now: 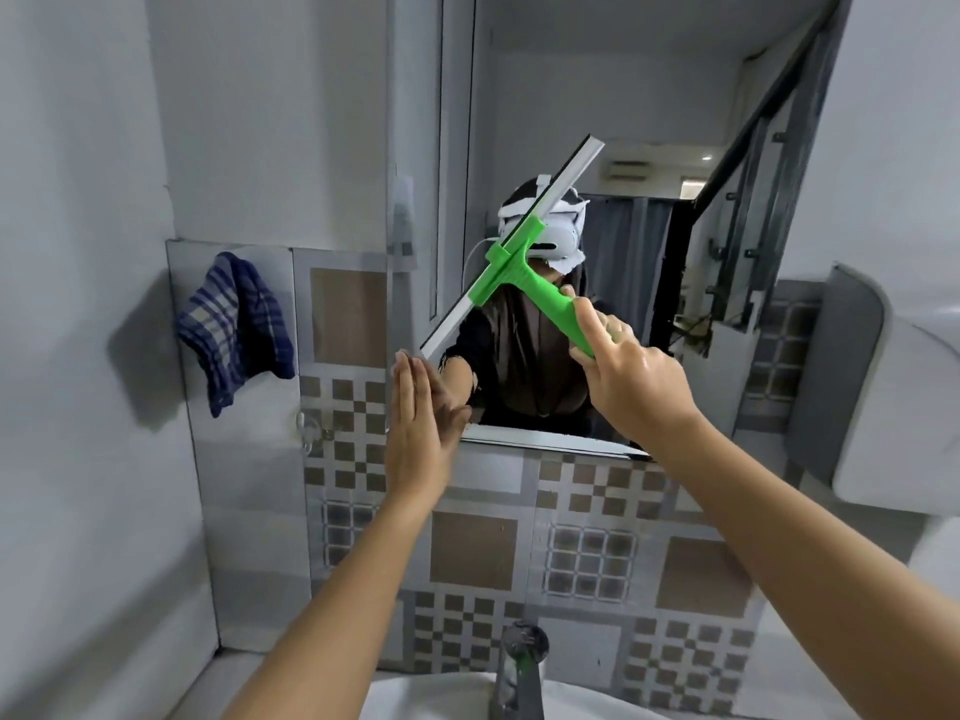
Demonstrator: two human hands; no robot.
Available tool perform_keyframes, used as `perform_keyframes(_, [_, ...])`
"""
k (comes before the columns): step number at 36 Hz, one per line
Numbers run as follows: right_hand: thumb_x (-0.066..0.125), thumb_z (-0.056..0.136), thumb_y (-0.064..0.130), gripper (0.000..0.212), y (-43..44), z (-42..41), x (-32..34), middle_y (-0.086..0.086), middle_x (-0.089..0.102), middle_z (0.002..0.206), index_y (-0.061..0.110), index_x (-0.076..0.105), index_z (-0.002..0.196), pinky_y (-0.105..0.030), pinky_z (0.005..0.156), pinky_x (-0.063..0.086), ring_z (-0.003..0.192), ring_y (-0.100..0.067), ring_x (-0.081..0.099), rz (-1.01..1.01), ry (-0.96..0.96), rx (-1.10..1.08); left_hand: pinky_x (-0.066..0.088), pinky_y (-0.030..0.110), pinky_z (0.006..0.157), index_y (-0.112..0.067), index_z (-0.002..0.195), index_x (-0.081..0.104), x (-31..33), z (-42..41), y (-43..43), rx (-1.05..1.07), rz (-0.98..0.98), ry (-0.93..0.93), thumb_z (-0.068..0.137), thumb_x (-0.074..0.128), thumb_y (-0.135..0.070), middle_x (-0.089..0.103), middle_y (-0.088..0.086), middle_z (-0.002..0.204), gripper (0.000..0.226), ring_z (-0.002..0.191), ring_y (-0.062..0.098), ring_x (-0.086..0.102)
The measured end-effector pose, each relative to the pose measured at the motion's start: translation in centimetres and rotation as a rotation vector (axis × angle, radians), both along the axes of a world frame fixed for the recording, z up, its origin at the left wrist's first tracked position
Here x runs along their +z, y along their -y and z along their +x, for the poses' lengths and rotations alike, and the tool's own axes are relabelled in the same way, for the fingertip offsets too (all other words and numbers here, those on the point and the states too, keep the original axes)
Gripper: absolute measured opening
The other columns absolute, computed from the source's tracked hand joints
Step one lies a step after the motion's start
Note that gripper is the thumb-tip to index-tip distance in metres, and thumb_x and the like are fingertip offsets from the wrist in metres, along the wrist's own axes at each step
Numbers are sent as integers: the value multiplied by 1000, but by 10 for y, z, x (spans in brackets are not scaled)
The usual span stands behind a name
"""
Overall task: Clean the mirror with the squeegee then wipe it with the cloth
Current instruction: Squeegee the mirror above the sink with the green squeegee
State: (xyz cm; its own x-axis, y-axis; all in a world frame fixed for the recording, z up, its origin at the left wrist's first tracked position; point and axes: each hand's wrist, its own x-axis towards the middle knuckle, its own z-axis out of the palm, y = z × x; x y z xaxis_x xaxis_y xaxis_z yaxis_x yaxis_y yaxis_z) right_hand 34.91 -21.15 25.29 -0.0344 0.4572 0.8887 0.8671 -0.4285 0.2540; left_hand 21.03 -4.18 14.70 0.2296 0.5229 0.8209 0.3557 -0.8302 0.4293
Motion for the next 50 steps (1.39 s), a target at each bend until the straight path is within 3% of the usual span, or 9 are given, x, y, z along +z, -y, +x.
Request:
perform_keyframes(4, [58,88,23,49,13,15,5,-14,67,93,9,41,132,-24,38,33,53,-29,59,-31,50,9,41,40,104,-6,146,12,10,-3,3,12,0,73,88,50,-44,5,9,157,79,143,20,8])
perform_keyframes(8, [60,88,23,51,27,24,6,-10,67,94,13,37,132,-23,34,36,57,-27,61,-29,45,27,27,31,111,-2,145,16,43,-10,-5,7,121,36,89,50,-40,12,11,155,76,143,22,13])
perform_keyframes(12, [69,80,18,54,44,30,11,-11,69,90,13,41,126,-25,29,39,50,-28,62,4,40,67,19,40,115,-6,146,10,84,-16,-27,-2,268,-72,90,48,-35,7,9,156,74,143,23,8])
perform_keyframes(21, [68,79,16,54,73,45,14,-11,67,74,11,43,126,-22,32,31,30,-29,49,-31,-39,66,-7,5,107,3,144,13,176,-4,-42,98,350,17,95,45,-30,9,14,155,68,144,21,5])
perform_keyframes(24, [52,87,25,46,83,53,5,-10,67,69,13,41,130,-20,36,27,33,-29,50,-6,-109,22,-1,21,116,5,143,17,200,-2,-42,61,353,13,95,41,-36,13,19,154,67,143,28,9])
perform_keyframes(27, [65,82,15,60,91,53,-10,-12,63,59,17,34,133,-22,38,28,34,-31,51,13,-218,0,14,44,116,6,141,21,210,-4,-35,-8,321,5,93,50,-29,15,23,152,66,141,34,13])
perform_keyframes(32, [64,84,14,61,84,35,-33,-19,65,69,15,33,137,-33,40,36,48,-39,58,41,-411,-12,14,47,117,-6,146,7,206,4,-48,-25,292,14,96,24,-52,11,17,155,70,143,29,9])
perform_keyframes(39, [54,91,15,57,61,9,-65,-16,65,76,11,30,142,-30,50,33,53,-28,49,178,-613,3,-6,16,113,-1,145,13,206,2,-57,29,353,-21,94,30,-50,12,17,155,72,143,29,10])
perform_keyframes(50, [45,95,27,57,27,-29,-101,-12,54,65,24,19,145,-33,45,42,49,-22,47,417,-972,117,-14,6,106,-4,146,10,202,-5,-59,1,439,-27,94,48,-37,5,13,156,72,144,25,2])
